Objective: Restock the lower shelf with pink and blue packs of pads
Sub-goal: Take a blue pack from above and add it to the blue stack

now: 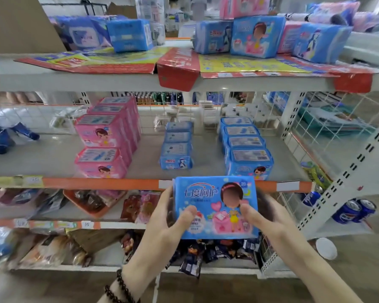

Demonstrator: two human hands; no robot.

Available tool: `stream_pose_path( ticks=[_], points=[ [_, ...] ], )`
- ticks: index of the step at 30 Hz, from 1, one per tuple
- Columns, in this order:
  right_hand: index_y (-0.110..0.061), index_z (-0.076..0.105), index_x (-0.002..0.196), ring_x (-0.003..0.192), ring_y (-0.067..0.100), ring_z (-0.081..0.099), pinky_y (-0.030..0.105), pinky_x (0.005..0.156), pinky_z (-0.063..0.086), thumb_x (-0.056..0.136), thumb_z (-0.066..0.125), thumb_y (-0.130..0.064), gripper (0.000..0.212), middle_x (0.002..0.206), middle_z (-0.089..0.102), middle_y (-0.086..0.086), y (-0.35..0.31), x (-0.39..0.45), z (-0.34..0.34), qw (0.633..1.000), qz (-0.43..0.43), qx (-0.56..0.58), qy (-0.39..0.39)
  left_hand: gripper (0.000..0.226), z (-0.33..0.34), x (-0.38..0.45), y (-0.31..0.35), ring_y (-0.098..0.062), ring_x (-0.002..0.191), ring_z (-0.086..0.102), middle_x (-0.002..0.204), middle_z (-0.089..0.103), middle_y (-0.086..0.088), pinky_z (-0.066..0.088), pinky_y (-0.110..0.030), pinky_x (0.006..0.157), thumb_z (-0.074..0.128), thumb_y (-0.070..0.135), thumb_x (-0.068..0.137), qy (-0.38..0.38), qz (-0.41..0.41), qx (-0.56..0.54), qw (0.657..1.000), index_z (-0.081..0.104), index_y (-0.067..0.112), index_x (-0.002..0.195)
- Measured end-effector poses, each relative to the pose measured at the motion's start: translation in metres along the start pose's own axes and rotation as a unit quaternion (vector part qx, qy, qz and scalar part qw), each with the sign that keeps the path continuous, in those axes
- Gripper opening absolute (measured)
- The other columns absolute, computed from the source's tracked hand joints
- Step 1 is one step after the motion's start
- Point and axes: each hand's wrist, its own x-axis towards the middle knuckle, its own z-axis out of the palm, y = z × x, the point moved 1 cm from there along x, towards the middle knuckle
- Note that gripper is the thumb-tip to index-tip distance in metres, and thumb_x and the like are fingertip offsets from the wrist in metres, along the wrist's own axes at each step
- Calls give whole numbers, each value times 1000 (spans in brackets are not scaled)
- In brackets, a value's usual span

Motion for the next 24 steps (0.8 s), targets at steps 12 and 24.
stream_pose_path(
  ticks=[12,24],
  points=[
    [-61,56,120,120,1,59,38,107,45,89,64,-48,34,123,67,-21,1,52,16,996,11,-70,56,54,-24,82,-12,-4,118,64,126,68,18,51,-38,104,64,38,91,-82,1,58,995,47,34,143],
    [-40,48,141,123,1,57,44,109,42,79,68,-66,70,129,64,-22,9,91,22,986,75,-112,99,51,-32,148,-39,-7,116,66,124,70,15,54,-43,100,69,19,94,-93,47,62,993,50,25,141]
  ],
)
